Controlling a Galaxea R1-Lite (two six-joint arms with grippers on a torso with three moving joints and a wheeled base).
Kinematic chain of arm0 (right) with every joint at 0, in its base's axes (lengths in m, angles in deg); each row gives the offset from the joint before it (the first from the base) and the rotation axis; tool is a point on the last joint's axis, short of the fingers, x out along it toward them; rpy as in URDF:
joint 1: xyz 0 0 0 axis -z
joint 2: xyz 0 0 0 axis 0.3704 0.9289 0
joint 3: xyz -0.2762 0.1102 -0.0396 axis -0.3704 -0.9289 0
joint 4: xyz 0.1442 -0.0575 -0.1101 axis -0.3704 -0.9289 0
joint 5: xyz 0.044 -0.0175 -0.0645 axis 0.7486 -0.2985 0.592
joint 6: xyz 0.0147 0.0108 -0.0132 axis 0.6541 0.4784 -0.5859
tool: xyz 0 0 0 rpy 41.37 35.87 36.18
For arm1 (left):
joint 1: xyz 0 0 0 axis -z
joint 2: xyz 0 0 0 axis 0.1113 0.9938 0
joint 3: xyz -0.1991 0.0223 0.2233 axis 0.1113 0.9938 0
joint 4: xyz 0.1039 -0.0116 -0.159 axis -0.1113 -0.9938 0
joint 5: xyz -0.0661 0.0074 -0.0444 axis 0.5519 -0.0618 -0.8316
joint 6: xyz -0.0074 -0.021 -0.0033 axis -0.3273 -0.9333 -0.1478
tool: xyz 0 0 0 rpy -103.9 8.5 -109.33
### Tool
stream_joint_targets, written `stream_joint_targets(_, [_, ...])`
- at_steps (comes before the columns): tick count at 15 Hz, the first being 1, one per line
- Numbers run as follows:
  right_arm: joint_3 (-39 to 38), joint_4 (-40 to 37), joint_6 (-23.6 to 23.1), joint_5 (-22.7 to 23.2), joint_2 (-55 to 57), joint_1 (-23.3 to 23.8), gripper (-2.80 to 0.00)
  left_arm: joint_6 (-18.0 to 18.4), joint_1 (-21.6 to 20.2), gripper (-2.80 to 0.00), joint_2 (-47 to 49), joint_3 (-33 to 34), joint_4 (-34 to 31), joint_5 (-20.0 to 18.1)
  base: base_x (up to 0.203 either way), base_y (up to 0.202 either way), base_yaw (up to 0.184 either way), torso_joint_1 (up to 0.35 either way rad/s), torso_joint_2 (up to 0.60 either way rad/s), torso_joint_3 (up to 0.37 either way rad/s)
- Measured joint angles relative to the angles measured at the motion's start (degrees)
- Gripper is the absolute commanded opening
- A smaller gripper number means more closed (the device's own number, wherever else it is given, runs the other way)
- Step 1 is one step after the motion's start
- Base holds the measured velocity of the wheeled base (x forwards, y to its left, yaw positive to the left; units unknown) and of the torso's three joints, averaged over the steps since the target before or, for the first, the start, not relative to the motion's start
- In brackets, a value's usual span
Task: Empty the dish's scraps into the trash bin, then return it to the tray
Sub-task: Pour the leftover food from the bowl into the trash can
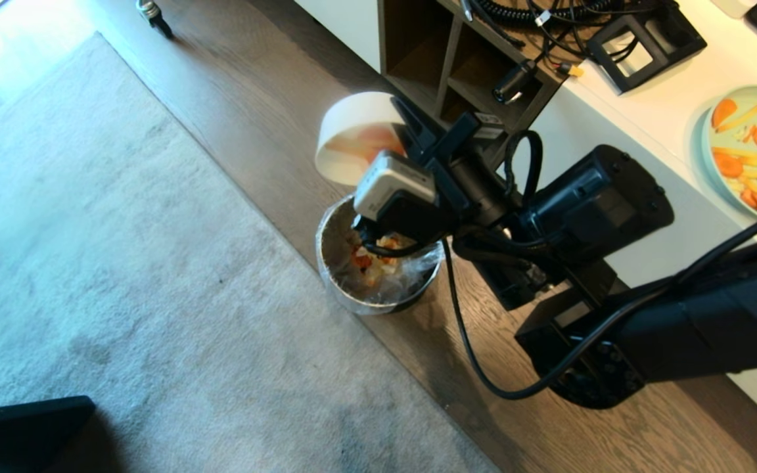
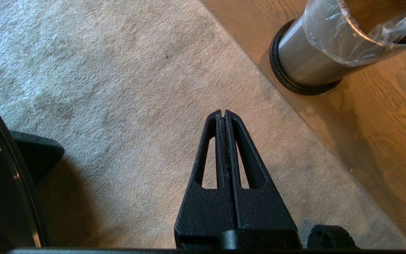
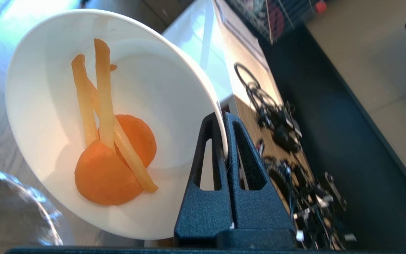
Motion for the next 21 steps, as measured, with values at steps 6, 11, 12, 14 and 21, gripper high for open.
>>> stream_joint_targets(6, [-5.1, 0.0, -0.3, 5.6, -1.5, -0.6, -2.80, -0.1, 0.0, -2.80, 0.0, 0.0, 0.0, 0.0, 0.000, 0.000, 0.000, 0.000, 0.00, 0.000])
stream_joint_targets(11, [-5.1, 0.0, -0.3, 7.4, -2.0, -0.2, -2.80, -0.1, 0.0, -2.80, 0.0, 0.0, 0.0, 0.0, 0.000, 0.000, 0.000, 0.000, 0.00, 0.000])
stream_joint_targets(12, [-4.6, 0.0, -0.3, 7.8, -2.0, 0.1, -2.80, -0.1, 0.0, -2.80, 0.0, 0.0, 0.0, 0.0, 0.000, 0.000, 0.000, 0.000, 0.00, 0.000])
stream_joint_targets(14, [-2.4, 0.0, -0.3, 8.9, -2.1, 0.8, -2.80, -0.1, 0.0, -2.80, 0.0, 0.0, 0.0, 0.0, 0.000, 0.000, 0.000, 0.000, 0.00, 0.000])
stream_joint_targets(21, [3.5, 0.0, -0.3, 13.6, -2.7, 1.4, -2.80, -0.1, 0.0, -2.80, 0.0, 0.0, 0.0, 0.0, 0.000, 0.000, 0.000, 0.000, 0.00, 0.000])
